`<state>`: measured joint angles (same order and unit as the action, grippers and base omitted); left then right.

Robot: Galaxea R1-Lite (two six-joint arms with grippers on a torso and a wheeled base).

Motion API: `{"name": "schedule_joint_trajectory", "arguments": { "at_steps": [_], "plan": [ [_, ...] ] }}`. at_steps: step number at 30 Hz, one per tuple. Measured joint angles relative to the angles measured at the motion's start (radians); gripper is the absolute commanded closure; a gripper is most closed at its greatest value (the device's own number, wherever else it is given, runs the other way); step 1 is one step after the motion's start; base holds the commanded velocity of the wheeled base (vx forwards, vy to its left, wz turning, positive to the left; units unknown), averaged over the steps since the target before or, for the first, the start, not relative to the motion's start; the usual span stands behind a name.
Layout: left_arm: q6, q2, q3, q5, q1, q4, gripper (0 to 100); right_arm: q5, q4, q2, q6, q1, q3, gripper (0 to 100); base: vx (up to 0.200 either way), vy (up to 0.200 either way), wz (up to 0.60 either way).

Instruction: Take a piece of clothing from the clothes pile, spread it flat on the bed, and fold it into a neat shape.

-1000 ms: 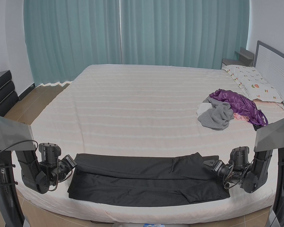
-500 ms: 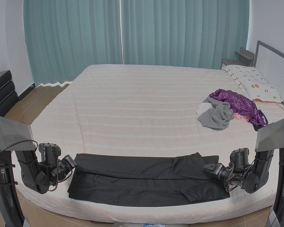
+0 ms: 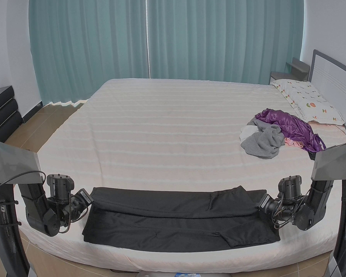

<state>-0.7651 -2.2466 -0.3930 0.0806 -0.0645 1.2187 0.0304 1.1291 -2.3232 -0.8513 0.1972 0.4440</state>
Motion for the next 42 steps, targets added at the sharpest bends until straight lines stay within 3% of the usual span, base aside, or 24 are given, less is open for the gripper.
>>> {"name": "schedule_joint_trajectory", "arguments": {
  "at_steps": [9, 25, 35, 42],
  "plan": [
    [0.037, 0.014, -0.057, 0.001, 0.000, -0.014, 100, -0.003, -0.001, 0.037, -0.005, -0.018, 0.047, 100, 0.000, 0.000, 0.00],
    [0.034, 0.011, -0.347, 0.001, 0.021, -0.093, 100, -0.050, -0.003, 0.062, -0.001, -0.057, 0.285, 100, 0.000, 0.000, 0.00],
    [0.029, -0.016, -0.214, 0.002, 0.040, -0.009, 100, -0.029, 0.016, 0.056, 0.004, -0.055, 0.141, 100, 0.000, 0.000, 0.00],
    [0.079, -0.022, -0.067, -0.008, 0.048, 0.060, 100, 0.013, 0.070, 0.050, 0.016, -0.050, 0.002, 100, 0.000, 0.000, 0.00]
  ]
}}
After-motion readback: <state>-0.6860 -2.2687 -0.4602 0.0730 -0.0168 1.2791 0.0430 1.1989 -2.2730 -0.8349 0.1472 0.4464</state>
